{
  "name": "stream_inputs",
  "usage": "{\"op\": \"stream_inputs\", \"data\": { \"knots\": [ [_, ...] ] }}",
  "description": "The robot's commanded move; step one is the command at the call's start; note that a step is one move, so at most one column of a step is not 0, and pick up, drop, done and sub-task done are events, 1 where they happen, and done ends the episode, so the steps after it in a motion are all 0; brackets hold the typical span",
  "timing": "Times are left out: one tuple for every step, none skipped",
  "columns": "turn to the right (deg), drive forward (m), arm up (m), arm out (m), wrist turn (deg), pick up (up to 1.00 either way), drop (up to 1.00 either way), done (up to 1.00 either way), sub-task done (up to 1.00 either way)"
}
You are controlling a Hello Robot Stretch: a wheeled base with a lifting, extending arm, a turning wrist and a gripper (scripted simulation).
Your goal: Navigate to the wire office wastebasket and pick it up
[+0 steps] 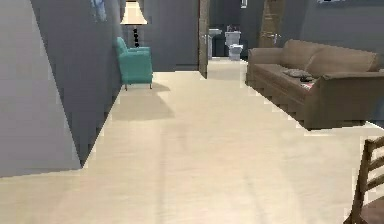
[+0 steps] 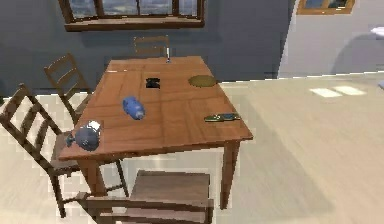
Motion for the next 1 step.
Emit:
{"op": "stream_inputs", "data": {
  "knots": [
    [0.0,0.15,0.00,0.00,0.0,0.00,0.00,0.00,0.00]
  ]
}}
